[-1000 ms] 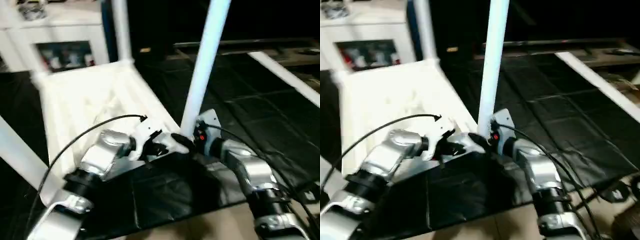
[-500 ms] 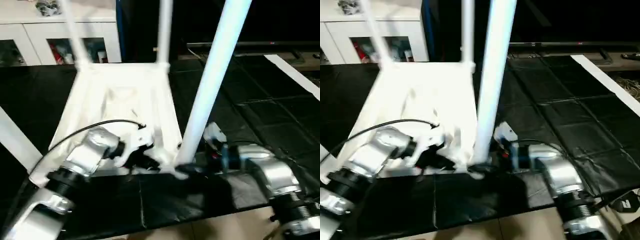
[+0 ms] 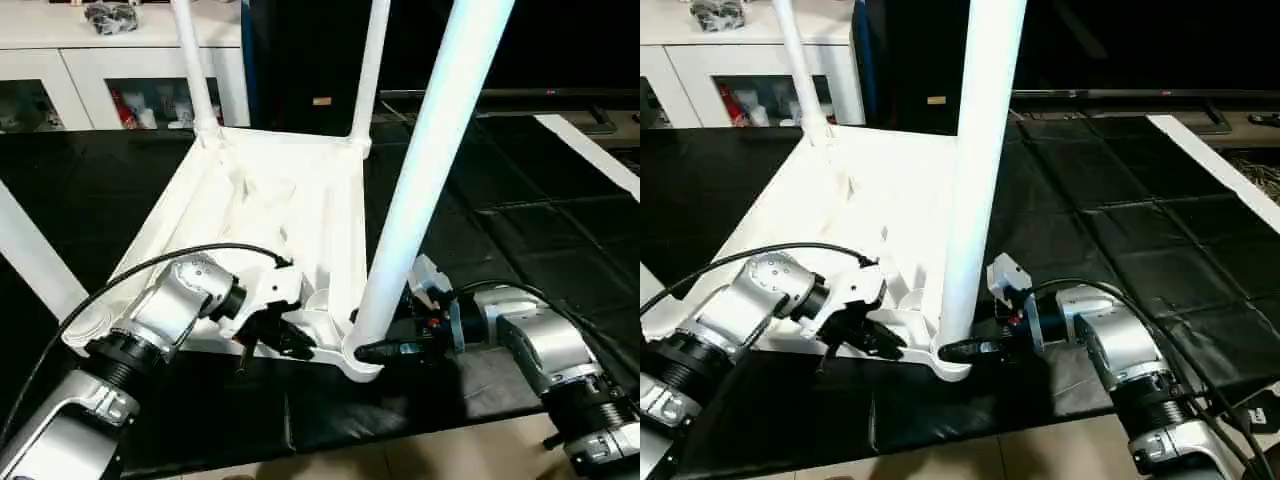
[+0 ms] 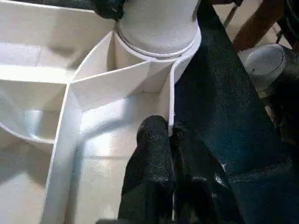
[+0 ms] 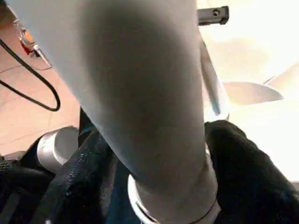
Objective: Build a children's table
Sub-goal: Rotate leg to tighten
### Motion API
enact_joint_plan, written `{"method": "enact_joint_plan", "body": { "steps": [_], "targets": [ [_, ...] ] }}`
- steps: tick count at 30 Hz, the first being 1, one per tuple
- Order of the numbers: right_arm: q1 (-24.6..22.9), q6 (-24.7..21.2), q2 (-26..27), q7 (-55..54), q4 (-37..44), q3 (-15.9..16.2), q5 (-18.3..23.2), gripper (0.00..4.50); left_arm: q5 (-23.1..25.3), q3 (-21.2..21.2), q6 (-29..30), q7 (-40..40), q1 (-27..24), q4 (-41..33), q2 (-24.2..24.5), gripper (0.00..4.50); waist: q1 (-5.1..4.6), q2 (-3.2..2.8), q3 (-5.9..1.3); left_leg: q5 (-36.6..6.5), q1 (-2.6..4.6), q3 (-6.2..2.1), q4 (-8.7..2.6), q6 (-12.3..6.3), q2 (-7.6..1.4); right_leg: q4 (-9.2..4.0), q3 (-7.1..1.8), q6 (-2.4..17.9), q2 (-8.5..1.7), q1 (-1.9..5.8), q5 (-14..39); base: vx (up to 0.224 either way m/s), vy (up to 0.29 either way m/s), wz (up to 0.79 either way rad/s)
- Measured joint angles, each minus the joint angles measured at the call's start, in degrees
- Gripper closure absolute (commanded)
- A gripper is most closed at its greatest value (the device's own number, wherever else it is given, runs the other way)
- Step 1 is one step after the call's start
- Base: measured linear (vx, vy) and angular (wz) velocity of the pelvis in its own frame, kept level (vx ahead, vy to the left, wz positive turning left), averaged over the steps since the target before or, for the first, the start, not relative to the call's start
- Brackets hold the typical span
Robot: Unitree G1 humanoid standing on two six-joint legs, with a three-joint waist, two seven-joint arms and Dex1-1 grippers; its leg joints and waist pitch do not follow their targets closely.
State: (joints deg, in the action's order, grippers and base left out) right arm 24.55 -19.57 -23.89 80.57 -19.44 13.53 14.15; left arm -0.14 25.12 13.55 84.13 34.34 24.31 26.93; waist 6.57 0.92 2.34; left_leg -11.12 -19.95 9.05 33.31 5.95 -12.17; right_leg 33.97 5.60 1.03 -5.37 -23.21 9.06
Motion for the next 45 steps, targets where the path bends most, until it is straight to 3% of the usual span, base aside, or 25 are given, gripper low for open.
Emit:
{"method": "enact_joint_plan", "body": {
  "steps": [6, 11, 14, 21, 24, 30, 31, 33, 40, 45],
  "targets": [
    [0.12, 0.22, 0.16, -0.25, 0.01, 0.08, -0.03, 2.18, -0.12, -0.38, 0.03, -0.06, 0.05, 0.66, -0.43, 4.5, -0.05, 0.0, 0.0, 0.0, 0.0, 0.0, 0.15, 0.0, -0.03, 0.11, -0.01, 0.0, 0.0, 0.0, 0.0, 0.0, 0.0, 0.0],
    [-0.64, -0.39, 1.37, -2.89, 0.87, -0.87, -0.04, 2.28, -0.22, -1.01, 2.09, -1.67, 0.02, 0.72, -0.93, 4.5, -0.19, 0.01, -0.01, 0.0, 0.05, 0.0, 0.2, 0.01, -0.04, 0.15, -0.01, -0.15, 0.0, 0.02, 0.08, 0.0, 0.0, 0.0],
    [-1.03, -1.38, 3.21, -8.15, 0.96, -2.56, -0.34, 2.32, -0.06, -2.38, 4.43, -5.01, 0.0, 1.01, -1.27, 4.5, -0.77, 0.01, 0.0, 0.04, 0.12, -0.01, 0.2, 0.07, -0.03, 0.18, -0.02, -0.15, 0.01, 0.03, -0.03, 0.0, 0.0, 0.0],
    [0.66, -4.3, 10.46, -29.65, -0.9, -7.74, -5.09, 2.43, 0.52, -8.14, 13.2, -20.03, 0.0, 3.21, -9.61, 4.5, -4.09, 0.04, -0.02, 0.08, 0.45, -0.26, 0.25, 0.15, 0.26, -0.04, 0.06, -0.2, 0.04, 0.13, -0.01, 0.0, 0.0, 0.0],
    [2.77, -6.27, 13.88, -38.57, -2.57, -9.83, -7.07, 2.46, 0.51, -10.5, 16.07, -26.88, 0.35, 4.12, -13.41, 4.5, -4.9, 0.05, -0.04, 0.08, 0.43, -0.47, 0.22, 0.15, 0.28, -0.3, 0.34, -0.21, 0.06, 0.13, -0.01, 0.0, 0.0, 0.0],
    [5.34, -6.13, 17.54, -48.51, -5.05, -10.71, -10.42, 2.47, 0.49, -12.36, 18.79, -33.66, 1.01, 4.41, -16.94, 4.5, -5.12, 0.04, -0.05, 0.08, 0.07, -0.88, 0.17, 0.15, 0.19, -1.02, 1.0, -0.2, 0.05, 0.16, -0.01, 0.0, 0.0, 0.0],
    [5.46, -5.65, 17.67, -48.66, -5.44, -10.71, -10.5, 1.96, 0.5, -12.36, 18.83, -33.72, 1.02, 4.36, -16.95, 4.5, -5.18, 0.05, -0.05, 0.08, 0.07, -0.88, 0.18, 0.15, 0.2, -1.02, 0.98, -0.2, 0.04, 0.16, -0.01, 0.0, 0.0, 0.0],
    [5.44, -5.01, 17.85, -48.58, -5.71, -10.71, -10.53, 1.84, 0.6, -12.19, 18.82, -33.61, 1.01, 4.06, -16.89, 4.5, -5.19, 0.08, -0.04, 0.08, 0.05, -0.87, 0.15, 0.15, 0.2, -1.02, 0.96, -0.19, 0.04, 0.14, -0.01, 0.0, 0.0, 0.0],
    [4.48, -5.01, 17.8, -44.82, -4.69, -10.7, -9.75, 1.34, 1.1, -10.44, 16.93, -30.55, -0.22, 1.44, -14.32, 4.5, -5.46, 0.08, -0.05, 0.08, 0.17, -0.83, -0.24, 0.16, 0.19, -0.86, 0.9, -0.05, 0.07, 0.07, -0.25, 0.0, 0.0, 0.0],
    [2.33, -3.73, 11.9, -32.63, -2.11, -7.53, -7.06, 1.03, 0.48, -8.35, 13.19, -23.23, -1.17, -0.53, -9.93, 4.5, -4.17, 0.03, -0.03, 0.08, 0.07, -0.77, -0.61, 0.17, 0.03, -0.89, 0.92, -0.01, 0.09, -0.05, -0.38, 0.0, 0.0, 0.0]
  ]
}}
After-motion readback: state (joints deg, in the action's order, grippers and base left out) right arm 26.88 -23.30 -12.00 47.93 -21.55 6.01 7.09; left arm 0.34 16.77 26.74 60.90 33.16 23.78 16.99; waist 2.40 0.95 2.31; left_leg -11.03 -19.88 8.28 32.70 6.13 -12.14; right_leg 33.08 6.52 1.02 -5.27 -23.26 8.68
